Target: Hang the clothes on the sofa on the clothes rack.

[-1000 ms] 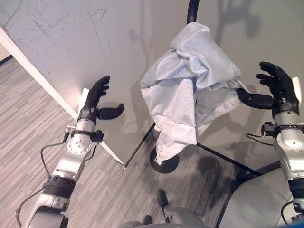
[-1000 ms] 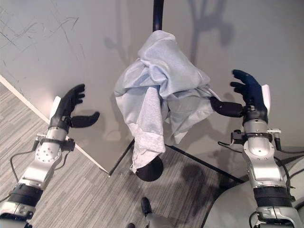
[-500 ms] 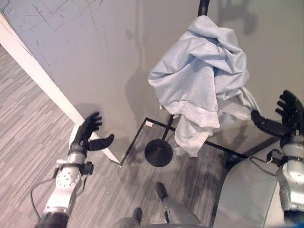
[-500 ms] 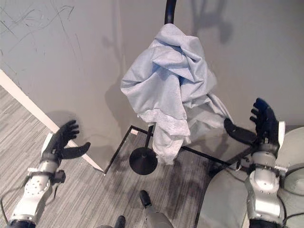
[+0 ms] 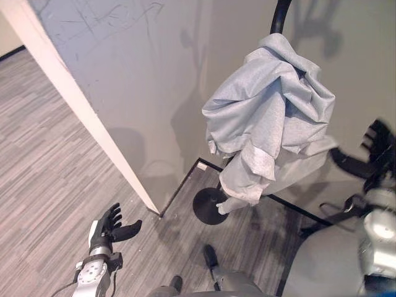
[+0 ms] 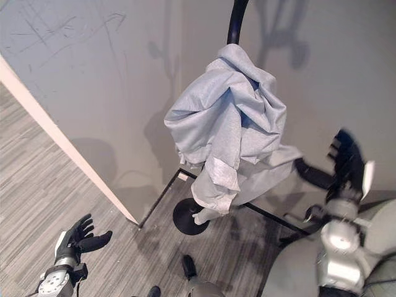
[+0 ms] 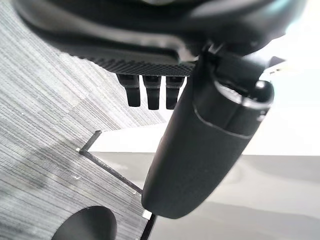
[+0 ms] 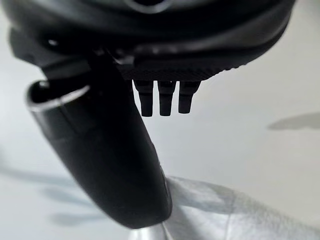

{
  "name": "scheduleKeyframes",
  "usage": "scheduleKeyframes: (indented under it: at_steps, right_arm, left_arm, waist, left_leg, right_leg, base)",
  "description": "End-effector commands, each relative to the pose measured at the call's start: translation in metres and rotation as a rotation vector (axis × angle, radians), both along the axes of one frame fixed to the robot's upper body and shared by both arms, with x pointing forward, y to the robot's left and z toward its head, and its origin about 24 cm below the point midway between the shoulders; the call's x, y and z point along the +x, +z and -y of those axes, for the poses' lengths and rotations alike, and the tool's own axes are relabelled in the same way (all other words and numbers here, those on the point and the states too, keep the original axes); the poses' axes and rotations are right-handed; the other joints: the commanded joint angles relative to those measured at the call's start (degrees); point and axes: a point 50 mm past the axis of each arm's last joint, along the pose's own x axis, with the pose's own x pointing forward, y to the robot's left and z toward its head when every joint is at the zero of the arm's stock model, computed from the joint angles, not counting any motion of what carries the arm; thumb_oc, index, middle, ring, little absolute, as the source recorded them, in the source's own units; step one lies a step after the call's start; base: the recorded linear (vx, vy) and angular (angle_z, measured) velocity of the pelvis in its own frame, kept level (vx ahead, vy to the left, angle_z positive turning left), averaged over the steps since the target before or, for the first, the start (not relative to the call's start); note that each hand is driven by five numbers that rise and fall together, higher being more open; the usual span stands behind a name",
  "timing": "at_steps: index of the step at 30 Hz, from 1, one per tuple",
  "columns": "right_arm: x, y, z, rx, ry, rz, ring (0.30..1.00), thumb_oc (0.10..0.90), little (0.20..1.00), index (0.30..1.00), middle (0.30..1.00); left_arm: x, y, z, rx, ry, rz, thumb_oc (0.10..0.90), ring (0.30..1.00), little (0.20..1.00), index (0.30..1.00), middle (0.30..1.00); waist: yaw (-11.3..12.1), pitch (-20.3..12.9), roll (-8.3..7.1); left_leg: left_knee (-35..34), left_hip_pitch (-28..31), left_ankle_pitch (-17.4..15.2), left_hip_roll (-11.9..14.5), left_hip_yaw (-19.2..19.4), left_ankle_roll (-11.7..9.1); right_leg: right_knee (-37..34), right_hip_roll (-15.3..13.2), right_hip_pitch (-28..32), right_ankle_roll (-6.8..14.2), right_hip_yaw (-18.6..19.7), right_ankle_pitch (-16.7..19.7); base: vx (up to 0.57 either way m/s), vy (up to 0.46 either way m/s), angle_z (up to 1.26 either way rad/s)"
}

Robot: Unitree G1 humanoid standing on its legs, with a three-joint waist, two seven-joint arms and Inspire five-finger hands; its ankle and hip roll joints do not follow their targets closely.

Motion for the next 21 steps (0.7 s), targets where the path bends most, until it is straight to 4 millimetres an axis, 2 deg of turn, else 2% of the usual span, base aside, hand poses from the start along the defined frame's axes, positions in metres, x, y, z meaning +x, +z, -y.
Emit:
scheduleKeyframes:
  at_steps: [1,2,3,4,5,6,7,10,14,15,18,21]
  right_arm:
    - [-0.003,0.111,0.010,-0.063,0.067,0.461,0.900,0.800,0.900,0.900,0.900]
    - [-0.002,0.113,0.012,-0.061,0.073,0.462,0.900,0.800,0.900,0.900,0.900]
    - [0.011,0.111,0.018,0.048,0.220,0.385,0.900,0.800,0.900,0.900,0.900]
    - [0.012,0.112,0.019,0.048,0.228,0.385,0.900,0.800,0.900,0.900,0.900]
    - [0.020,0.119,0.028,0.014,0.314,0.190,0.900,0.800,0.900,0.900,0.900]
    - [0.021,0.120,0.028,0.012,0.318,0.190,0.900,0.800,0.900,0.900,0.900]
    - [0.022,0.126,0.032,-0.046,0.340,0.070,0.900,0.800,0.900,0.900,0.900]
    - [0.019,0.150,0.035,-0.267,0.338,-0.197,0.900,0.800,0.900,0.900,0.900]
    - [0.010,0.174,0.034,-0.707,0.207,-0.609,0.900,0.800,0.900,0.900,0.900]
    - [0.012,0.174,0.033,-0.709,0.210,-0.608,0.900,0.800,0.900,0.900,0.900]
    - [0.009,0.191,0.015,-0.873,0.221,-0.610,0.900,0.800,0.900,0.900,0.900]
    - [0.011,0.209,0.005,-0.867,0.248,-0.481,0.900,0.800,0.900,0.900,0.900]
  left_arm:
    - [0.023,0.040,-0.024,0.138,-0.065,0.175,0.800,0.900,0.900,0.900,0.900]
    - [0.023,0.040,-0.024,0.136,-0.064,0.176,0.800,0.900,0.900,0.900,0.900]
    - [0.023,0.040,-0.023,0.128,-0.090,0.171,0.800,0.900,0.900,0.900,0.900]
    - [0.023,0.039,-0.023,0.125,-0.088,0.171,0.800,0.900,0.900,0.900,0.900]
    - [0.023,0.041,-0.025,0.121,-0.108,0.169,0.800,0.900,0.900,0.900,0.900]
    - [0.022,0.040,-0.025,0.119,-0.105,0.169,0.800,0.900,0.900,0.900,0.900]
    - [0.022,0.041,-0.027,0.117,-0.122,0.164,0.800,0.900,0.900,0.900,0.900]
    - [0.017,0.039,-0.028,0.109,-0.160,0.143,0.800,0.900,0.900,0.900,0.900]
    - [0.017,0.047,-0.030,0.123,-0.240,0.146,0.800,0.900,0.900,0.900,0.900]
    - [0.017,0.047,-0.031,0.122,-0.237,0.146,0.800,0.900,0.900,0.900,0.900]
    - [0.021,0.050,-0.028,0.138,-0.294,0.146,0.800,0.900,0.900,0.900,0.900]
    - [0.020,0.051,-0.025,0.125,-0.313,0.157,0.800,0.900,0.900,0.900,0.900]
  waist:
    - [3.0,-5.3,-4.85]
    - [2.8,-5.3,-4.75]
    - [3.7,-5.3,-6.33]
    - [3.5,-5.4,-5.96]
    - [4.2,-5.1,-7.43]
    - [4.0,-5.3,-7.20]
    - [4.1,-5.2,-7.92]
    - [3.7,-5.3,-8.47]
    - [4.0,-5.1,-9.15]
    - [3.7,-5.4,-9.29]
    - [3.6,-5.6,-9.99]
    - [2.6,-6.4,-9.73]
  left_leg:
    - [-0.3,1.2,-4.3,-0.6,0.4,0.6]
    - [-0.3,1.2,-4.3,-0.6,0.3,0.5]
    - [-0.3,0.7,-3.6,-0.9,0.3,-0.1]
    - [-0.3,0.8,-4.0,-0.6,0.3,0.1]
    - [-0.3,0.7,-3.4,-0.7,0.6,-0.7]
    - [-0.3,0.7,-3.7,-0.6,0.7,-0.6]
    - [-0.3,0.5,-3.3,-0.8,1.1,-1.1]
    - [-0.3,0.4,-3.4,-0.5,2.4,-1.8]
    - [-0.3,0.3,-3.4,-0.1,3.3,-2.2]
    - [-0.3,0.1,-3.1,-0.4,3.3,-2.2]
    - [-0.3,0.1,-3.2,-0.2,3.6,-2.2]
    - [-0.3,0.4,-3.4,-0.1,3.9,-2.0]
  right_leg:
    - [0.2,-1.8,1.6,3.1,-0.7,-4.5]
    - [0.2,-1.9,1.5,3.1,-0.8,-4.6]
    - [0.2,-2.4,1.4,3.1,-1.4,-4.2]
    - [0.2,-2.1,1.6,3.0,-1.5,-4.6]
    - [0.2,-2.4,1.5,3.1,-1.9,-4.1]
    - [0.2,-2.3,1.6,3.1,-1.9,-4.4]
    - [0.2,-2.5,1.4,3.1,-2.1,-4.0]
    - [0.2,-2.6,1.4,3.3,-3.1,-4.0]
    - [0.2,-2.9,1.5,3.7,-4.4,-4.0]
    - [0.2,-3.1,1.3,3.7,-4.4,-3.9]
    - [0.2,-3.3,1.5,3.9,-4.9,-4.0]
    - [0.2,-3.1,1.8,3.8,-4.7,-4.0]
  base:
    - [0.03,-0.040,0.32]
    - [-0.02,-0.031,0.35]
    - [0.01,-0.021,0.32]
    - [-0.03,-0.036,0.22]
    - [0.02,-0.011,0.15]
    - [-0.05,-0.019,0.06]
    - [0.00,-0.002,0.13]
    - [-0.01,0.003,0.05]
    - [0.00,0.000,0.00]
    - [0.00,0.000,0.00]
    - [0.00,0.000,0.00]
    - [0.00,0.000,0.00]
